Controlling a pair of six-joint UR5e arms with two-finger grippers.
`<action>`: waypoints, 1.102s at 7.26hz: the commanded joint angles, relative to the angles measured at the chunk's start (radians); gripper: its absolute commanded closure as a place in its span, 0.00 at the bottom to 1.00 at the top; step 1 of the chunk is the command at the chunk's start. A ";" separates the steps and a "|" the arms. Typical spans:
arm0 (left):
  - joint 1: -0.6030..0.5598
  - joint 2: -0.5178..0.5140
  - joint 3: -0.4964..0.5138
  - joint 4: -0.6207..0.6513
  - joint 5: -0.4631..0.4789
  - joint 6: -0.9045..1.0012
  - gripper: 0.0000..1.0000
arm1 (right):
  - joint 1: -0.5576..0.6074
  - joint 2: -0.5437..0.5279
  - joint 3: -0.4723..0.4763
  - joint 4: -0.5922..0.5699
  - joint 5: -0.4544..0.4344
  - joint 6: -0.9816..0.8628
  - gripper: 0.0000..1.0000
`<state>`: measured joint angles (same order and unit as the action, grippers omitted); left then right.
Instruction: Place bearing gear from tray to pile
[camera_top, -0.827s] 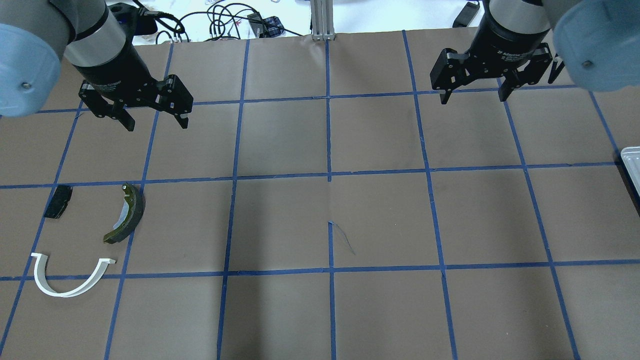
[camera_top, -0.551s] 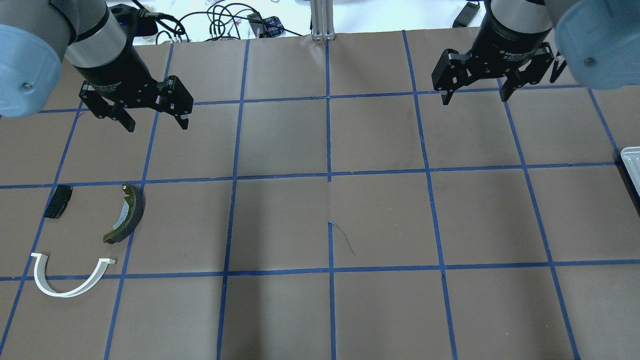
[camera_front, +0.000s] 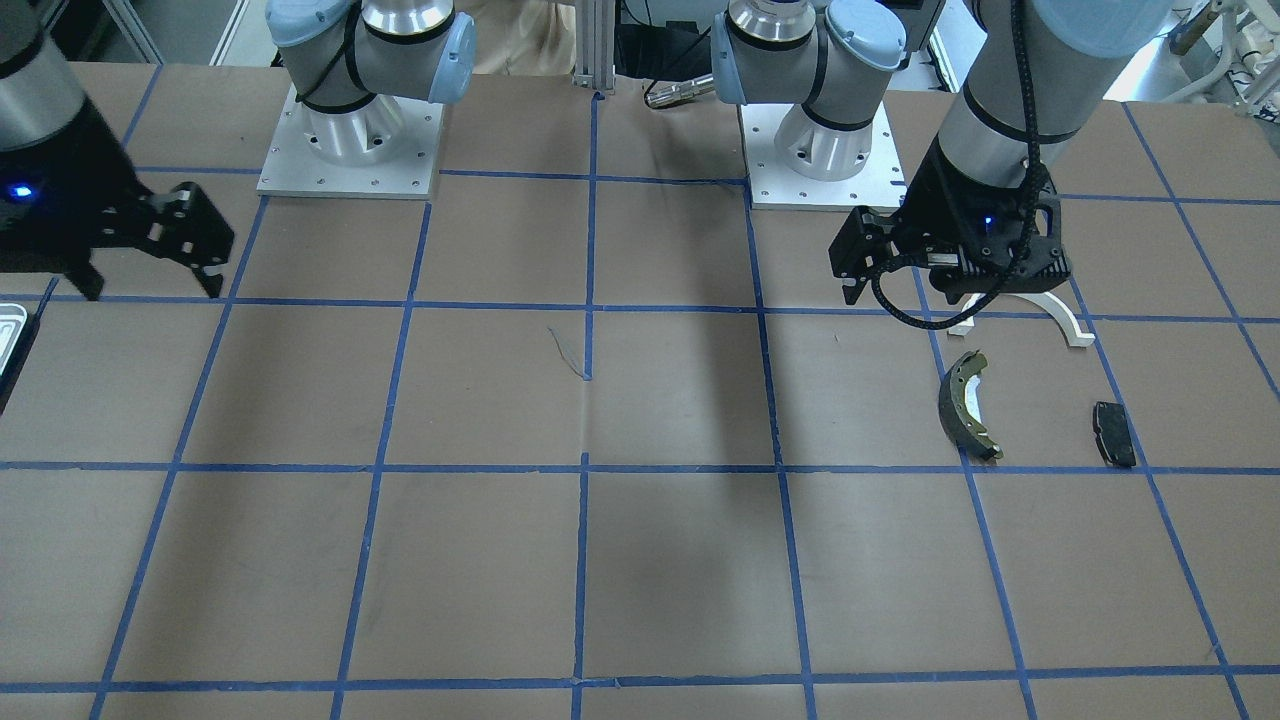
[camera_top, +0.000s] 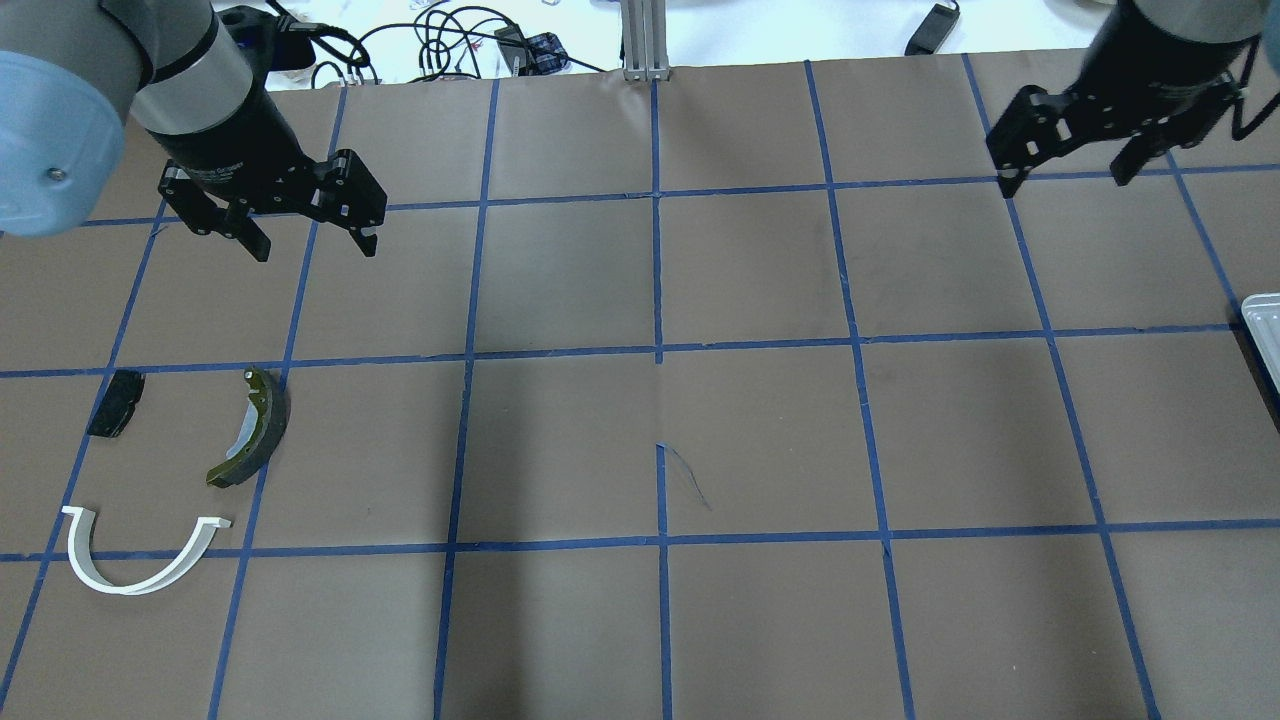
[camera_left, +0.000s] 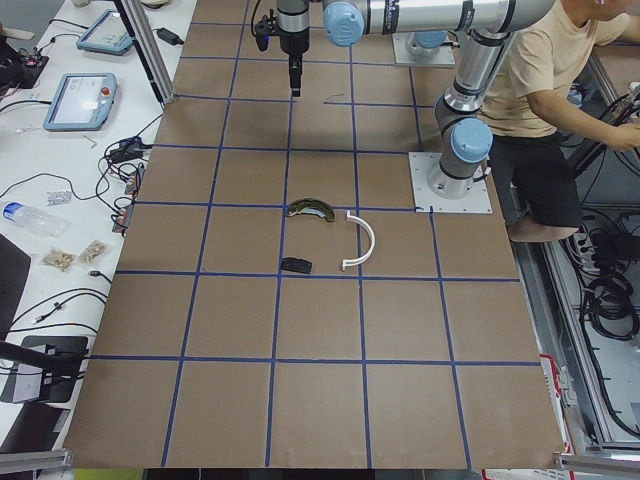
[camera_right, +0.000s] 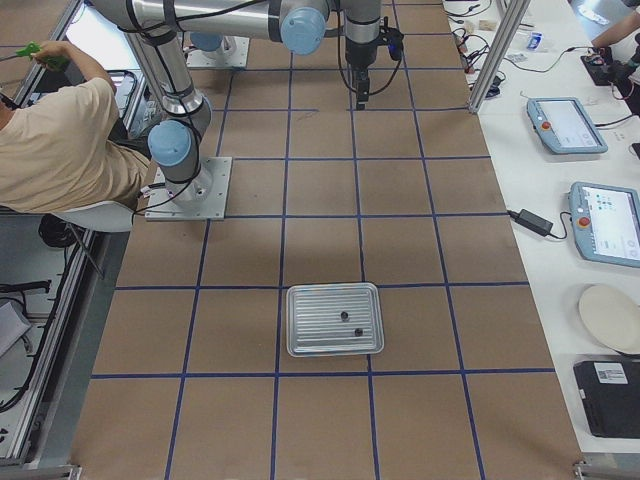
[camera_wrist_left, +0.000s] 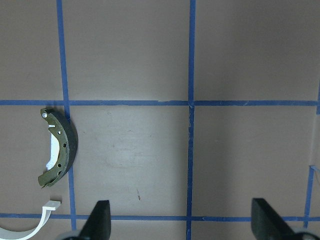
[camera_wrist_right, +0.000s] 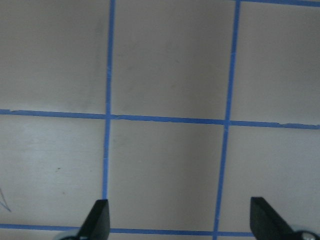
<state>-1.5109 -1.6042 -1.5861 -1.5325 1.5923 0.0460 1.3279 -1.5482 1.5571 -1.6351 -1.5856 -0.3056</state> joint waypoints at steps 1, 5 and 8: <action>0.000 -0.005 0.000 0.002 0.000 0.000 0.00 | -0.226 0.038 0.001 -0.014 -0.001 -0.175 0.00; 0.000 -0.002 -0.002 0.002 0.000 0.000 0.00 | -0.516 0.247 0.005 -0.249 0.001 -0.551 0.00; 0.000 -0.002 -0.003 0.000 0.000 0.000 0.00 | -0.630 0.411 0.005 -0.380 0.013 -0.731 0.00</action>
<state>-1.5109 -1.6079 -1.5879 -1.5313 1.5923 0.0460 0.7470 -1.2023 1.5616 -1.9759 -1.5801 -0.9642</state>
